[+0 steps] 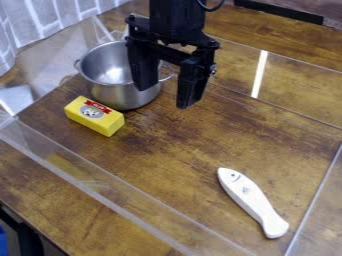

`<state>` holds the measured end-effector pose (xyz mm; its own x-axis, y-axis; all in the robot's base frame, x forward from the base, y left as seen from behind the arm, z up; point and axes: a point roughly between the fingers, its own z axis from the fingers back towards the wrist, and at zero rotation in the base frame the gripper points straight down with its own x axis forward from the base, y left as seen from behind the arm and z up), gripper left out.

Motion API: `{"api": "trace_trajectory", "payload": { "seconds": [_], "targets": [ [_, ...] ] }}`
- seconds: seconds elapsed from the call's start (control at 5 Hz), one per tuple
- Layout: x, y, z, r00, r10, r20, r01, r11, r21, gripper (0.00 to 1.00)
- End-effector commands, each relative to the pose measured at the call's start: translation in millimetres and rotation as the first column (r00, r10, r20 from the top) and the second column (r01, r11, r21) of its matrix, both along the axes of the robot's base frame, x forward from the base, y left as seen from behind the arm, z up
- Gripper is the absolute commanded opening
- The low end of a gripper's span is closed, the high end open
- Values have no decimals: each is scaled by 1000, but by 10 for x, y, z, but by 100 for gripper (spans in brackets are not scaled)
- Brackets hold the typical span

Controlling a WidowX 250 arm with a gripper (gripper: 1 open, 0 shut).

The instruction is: Put the white object in the silver pot

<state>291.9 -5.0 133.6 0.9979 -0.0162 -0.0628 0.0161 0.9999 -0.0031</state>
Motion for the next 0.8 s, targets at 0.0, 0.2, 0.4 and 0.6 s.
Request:
{"api": "trace_trajectory", "payload": {
  "seconds": [0.0, 0.2, 0.4, 0.6],
  "targets": [
    [-56, -41, -119, 998, 52, -32, -52, 999, 2, 100],
    [-109, -103, -224, 990, 128, -57, -128, 992, 6, 100],
    [-131, -319, -267, 960, 278, -37, -278, 961, 10, 100],
    [-128, -598, -299, 879, 477, 5, -477, 879, -8, 100]
  ]
}}
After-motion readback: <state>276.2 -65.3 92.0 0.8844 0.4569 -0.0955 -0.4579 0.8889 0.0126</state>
